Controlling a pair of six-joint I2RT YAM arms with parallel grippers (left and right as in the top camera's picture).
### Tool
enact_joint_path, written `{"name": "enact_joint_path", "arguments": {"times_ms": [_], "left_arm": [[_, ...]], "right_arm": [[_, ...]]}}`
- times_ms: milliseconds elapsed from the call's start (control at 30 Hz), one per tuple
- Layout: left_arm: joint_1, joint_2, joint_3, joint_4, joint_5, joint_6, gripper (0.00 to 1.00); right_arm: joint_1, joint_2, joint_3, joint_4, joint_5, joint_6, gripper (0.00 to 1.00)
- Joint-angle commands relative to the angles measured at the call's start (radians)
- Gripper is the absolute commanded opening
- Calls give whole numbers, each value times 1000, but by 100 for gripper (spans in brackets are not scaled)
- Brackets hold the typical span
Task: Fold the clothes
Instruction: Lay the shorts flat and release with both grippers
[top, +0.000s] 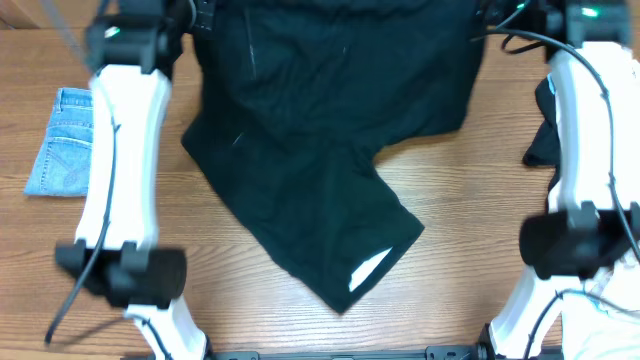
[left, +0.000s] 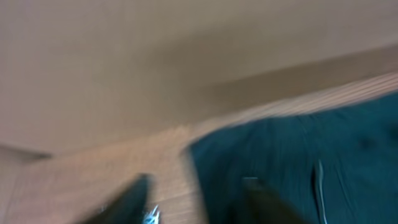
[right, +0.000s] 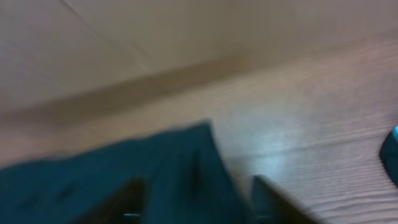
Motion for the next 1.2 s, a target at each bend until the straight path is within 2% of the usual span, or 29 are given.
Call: {"name": "enact_joint_path", "arguments": {"times_ms": [0,33,133,300,467,533,567,700,767,800,900,1000,1167], "left_arm": [[8,28,6,-24,-186,17,88],[8,19,7,-38,-217,17,100],[9,-19,10,-82,-254,17,100],[11,-120,11,-275,-190,-25,100],[12,-296,11,-320,-188,-29,100],[12,-384,11,-394,-124,-29,100],[12,-425,11,-449,-88,-29,100],[25,-469,9,-580,-84,-118,100],[63,-456,-44,-615,-21,-157,100],[95,-442,-121,-615,45,-157,100],[132,-401,-278,-570,107,-156,100],[135,-333,-397,-521,138,-154,100],[134,-226,-416,-529,200,-134,100]], "right_arm": [[-51,-14,12,-76,1,-48,70],[-71,-24,12,-116,1,-48,73],[-113,-55,12,-200,0,-48,76],[-148,-121,12,-345,-3,-66,76],[-148,-278,14,-375,-60,-88,76],[-148,-358,14,-426,-66,-34,79],[-148,-406,14,-475,-82,20,84],[-144,-462,13,-599,-149,26,86],[-124,-458,-19,-652,-156,26,86],[-105,-452,-75,-671,-156,26,85],[-61,-449,-249,-631,-156,26,85],[-8,-449,-518,-480,-156,25,81],[109,-448,-951,-189,-175,32,79]]}}
